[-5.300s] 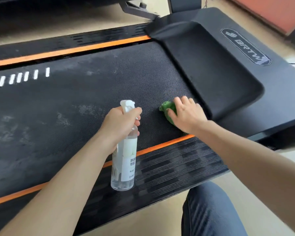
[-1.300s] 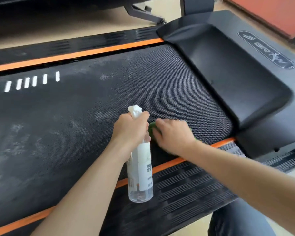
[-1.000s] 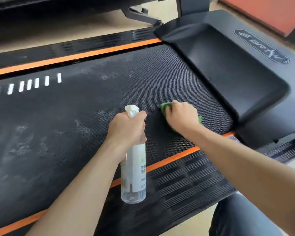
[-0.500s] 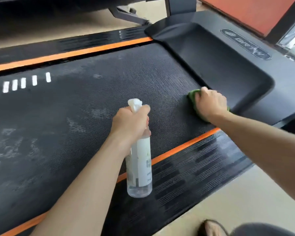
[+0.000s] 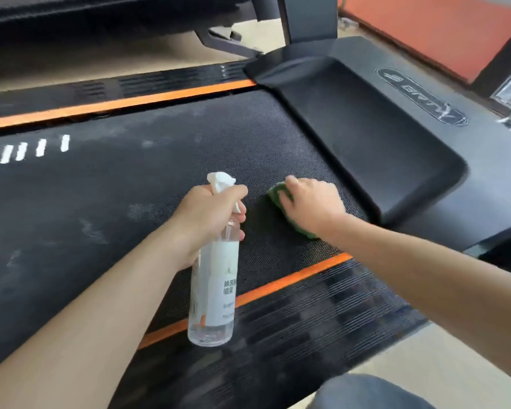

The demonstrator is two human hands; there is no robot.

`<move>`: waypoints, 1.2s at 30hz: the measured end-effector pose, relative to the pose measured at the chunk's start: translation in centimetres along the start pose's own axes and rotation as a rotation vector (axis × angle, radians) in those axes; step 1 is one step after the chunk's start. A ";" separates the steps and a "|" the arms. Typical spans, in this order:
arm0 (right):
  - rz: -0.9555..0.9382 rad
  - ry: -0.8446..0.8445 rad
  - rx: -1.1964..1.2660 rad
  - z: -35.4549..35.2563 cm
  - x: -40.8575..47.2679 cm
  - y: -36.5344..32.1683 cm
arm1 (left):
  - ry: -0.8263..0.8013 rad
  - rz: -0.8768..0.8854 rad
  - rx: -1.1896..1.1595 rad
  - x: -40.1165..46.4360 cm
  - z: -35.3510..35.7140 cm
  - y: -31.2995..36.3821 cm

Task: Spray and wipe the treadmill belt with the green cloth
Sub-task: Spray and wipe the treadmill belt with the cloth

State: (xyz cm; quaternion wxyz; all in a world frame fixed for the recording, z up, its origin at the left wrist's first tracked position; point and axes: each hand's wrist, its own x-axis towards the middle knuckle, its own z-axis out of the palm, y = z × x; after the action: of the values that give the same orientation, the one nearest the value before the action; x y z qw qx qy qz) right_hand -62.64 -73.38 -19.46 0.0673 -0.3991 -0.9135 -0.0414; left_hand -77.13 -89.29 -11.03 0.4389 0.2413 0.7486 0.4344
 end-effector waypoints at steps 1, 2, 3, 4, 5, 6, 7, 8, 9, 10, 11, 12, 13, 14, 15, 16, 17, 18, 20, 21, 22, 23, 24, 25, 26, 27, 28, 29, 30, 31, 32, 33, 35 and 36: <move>0.125 0.023 -0.052 -0.1 1.5 2.8 | 0.003 -0.005 -0.003 0.0 0.1 0.1; 0.262 0.029 -0.097 -0.1 2.5 5.5 | 0.004 -0.005 -0.006 0.1 0.4 0.1; 0.363 0.034 -0.104 0.0 3.1 7.2 | 0.004 -0.002 -0.004 0.2 0.5 0.1; 0.415 0.050 -0.081 0.1 3.5 7.5 | 0.006 -0.001 0.001 0.4 0.7 0.2; 0.435 0.052 -0.043 0.3 3.6 6.5 | 0.009 0.000 0.009 0.6 0.9 0.3; 0.432 0.045 0.015 0.3 3.3 4.5 | 0.016 -0.002 0.011 0.9 1.1 0.4; 0.398 0.017 0.084 0.4 2.6 2.0 | 0.026 -0.002 0.005 1.1 1.1 0.5; 0.325 -0.020 0.145 0.3 1.4 -0.7 | 0.039 -0.004 -0.007 1.3 1.1 0.7; 0.205 -0.039 0.192 0.4 -0.3 -3.1 | 0.051 -0.005 -0.018 1.6 1.2 0.8; 0.080 -0.045 0.214 0.3 -2.1 -5.3 | 0.062 -0.005 -0.023 1.7 1.2 0.9; -0.017 -0.038 0.222 0.2 -3.6 -6.6 | 0.068 -0.006 -0.023 1.8 1.2 0.9; -0.091 0.000 0.235 0.3 -4.0 -6.8 | 0.069 -0.006 -0.019 1.9 1.2 0.9; -0.146 -0.006 0.219 0.4 -3.6 -6.1 | 0.072 -0.008 -0.023 1.9 1.0 0.7; -0.160 -0.039 0.169 0.4 -2.5 -4.9 | 0.074 -0.012 -0.031 1.8 0.8 0.6; -0.137 -0.063 0.107 0.6 -1.1 -3.1 | 0.075 -0.015 -0.039 1.8 0.6 0.4; -0.077 -0.031 0.052 1.0 0.4 -0.6 | 0.072 -0.016 -0.046 1.7 0.5 0.2; 0.016 -0.002 -0.007 1.0 2.0 2.3 | 0.071 -0.013 -0.058 1.5 0.3 0.0; 0.130 0.018 -0.059 0.7 3.3 5.0 | 0.071 -0.009 -0.073 1.4 0.2 -0.1; 0.285 0.033 -0.070 0.7 4.6 7.7 | 0.055 -0.007 -0.080 1.4 0.3 -0.3; 0.302 0.020 -0.053 1.0 4.6 7.6 | 0.042 -0.009 -0.077 1.5 0.6 -0.3; 0.313 -0.020 -0.043 1.1 4.3 6.8 | 0.031 -0.012 -0.073 1.6 0.9 -0.2; 0.314 -0.047 -0.023 0.8 3.4 6.0 | 0.017 -0.013 -0.071 1.8 1.4 0.0; 0.308 -0.065 -0.005 0.4 2.0 5.4 | 0.001 -0.012 -0.073 2.0 1.9 0.3; 0.296 -0.084 -0.001 -0.1 0.2 5.1 | -0.015 -0.012 -0.078 2.2 2.5 0.6; 0.280 -0.108 -0.020 -0.6 -1.8 4.7 | -0.031 -0.013 -0.078 2.4 2.9 0.9; 0.248 -0.129 -0.060 -1.1 -3.6 4.2 | -0.047 -0.011 -0.072 2.6 3.4 1.1; 0.206 -0.141 -0.085 -1.4 -4.9 3.9 | -0.060 -0.008 -0.063 2.7 3.8 1.2; 0.158 -0.148 -0.099 -1.6 -5.3 3.8 | -0.065 -0.005 -0.062 2.8 4.1 1.2; 0.130 -0.155 -0.103 -1.6 -5.0 4.0 | -0.066 -0.004 -0.069 2.9 4.3 1.1; 0.132 -0.143 -0.105 -1.4 -4.2 4.7 | -0.071 -0.003 -0.073 2.8 4.4 1.0; 0.161 -0.112 -0.111 -1.1 -3.1 5.9 | -0.073 -0.005 -0.072 2.7 4.4 1.0; 0.214 -0.087 -0.124 -0.9 -1.7 7.3 | -0.069 -0.013 -0.072 2.5 4.3 0.8; 0.304 -0.094 -0.139 -0.7 0.5 8.8 | -0.056 -0.029 -0.058 2.0 3.8 0.3; 0.336 -0.098 -0.128 -0.5 0.9 8.7 | -0.053 -0.034 -0.041 1.8 3.5 0.0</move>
State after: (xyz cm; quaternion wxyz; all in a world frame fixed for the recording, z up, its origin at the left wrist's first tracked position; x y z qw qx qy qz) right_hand -56.77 -66.90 -18.68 0.0030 -0.5508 -0.8318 -0.0679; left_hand -75.04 -86.41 -12.66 0.4707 0.2309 0.7316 0.4357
